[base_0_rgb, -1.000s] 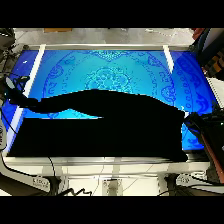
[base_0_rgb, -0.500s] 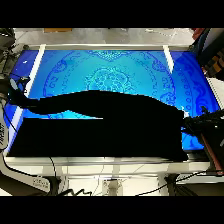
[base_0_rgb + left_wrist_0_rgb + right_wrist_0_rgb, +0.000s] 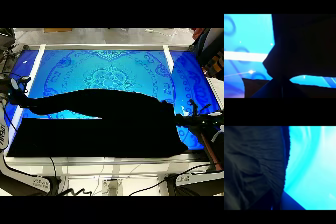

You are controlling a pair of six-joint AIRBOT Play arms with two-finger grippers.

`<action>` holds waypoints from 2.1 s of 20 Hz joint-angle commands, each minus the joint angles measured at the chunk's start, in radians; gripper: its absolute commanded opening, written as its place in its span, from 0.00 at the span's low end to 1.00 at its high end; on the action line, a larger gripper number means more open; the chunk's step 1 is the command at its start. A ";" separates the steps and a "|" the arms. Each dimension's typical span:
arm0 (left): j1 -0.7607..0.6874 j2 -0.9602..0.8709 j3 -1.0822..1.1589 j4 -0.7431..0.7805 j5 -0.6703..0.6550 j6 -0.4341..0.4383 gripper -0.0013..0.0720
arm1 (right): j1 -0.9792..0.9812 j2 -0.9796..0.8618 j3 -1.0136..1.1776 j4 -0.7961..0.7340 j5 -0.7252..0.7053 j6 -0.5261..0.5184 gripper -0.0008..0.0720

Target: Fold the clothes and pants, and hang the long-sleeved shirts on hangers.

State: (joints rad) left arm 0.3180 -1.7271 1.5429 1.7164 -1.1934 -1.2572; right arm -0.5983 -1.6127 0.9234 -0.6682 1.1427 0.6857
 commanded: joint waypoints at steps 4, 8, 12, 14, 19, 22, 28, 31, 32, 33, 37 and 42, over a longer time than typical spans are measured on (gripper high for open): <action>-0.035 0.001 0.099 0.001 0.060 0.000 0.03 | 0.012 0.034 0.075 0.138 -0.069 -0.074 0.05; -0.069 0.003 0.346 0.004 0.167 -0.021 0.03 | -0.036 0.070 0.109 0.138 -0.124 -0.018 0.05; -0.067 0.003 0.451 0.003 0.189 -0.056 0.03 | -0.068 0.078 0.109 0.122 -0.126 -0.006 0.05; -0.070 0.003 0.446 0.000 0.155 -0.056 0.03 | -0.063 0.078 0.109 0.112 -0.118 -0.006 0.05; -0.081 0.000 0.442 0.003 -0.034 -0.056 0.03 | -0.062 0.078 0.109 0.079 -0.109 -0.005 0.05; -0.056 -0.020 0.408 0.004 -0.157 -0.055 0.03 | -0.062 0.078 0.109 0.026 -0.078 -0.005 0.05; -0.016 -0.133 0.271 0.038 -0.327 0.009 0.03 | -0.062 0.078 0.109 -0.065 -0.061 0.010 0.05; -0.012 -0.197 0.271 0.095 -0.332 0.009 0.03 | -0.062 0.078 0.109 -0.066 -0.059 0.013 0.05; -0.012 -0.208 0.271 0.117 -0.320 0.008 0.03 | -0.062 0.078 0.109 -0.066 -0.058 0.013 0.05; -0.012 -0.214 0.271 0.146 -0.305 0.008 0.03 | -0.062 0.078 0.109 -0.066 -0.059 0.013 0.05; -0.012 -0.216 0.271 0.266 -0.243 0.008 0.03 | -0.062 0.078 0.109 -0.066 -0.059 0.013 0.05; -0.012 -0.217 0.271 0.262 -0.173 0.008 0.05 | -0.062 0.078 0.109 -0.066 -0.061 0.013 0.05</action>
State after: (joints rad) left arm 0.3050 -1.9419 1.8145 1.9541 -1.4143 -1.2491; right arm -0.6601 -1.5345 1.0313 -0.7326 1.0878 0.6987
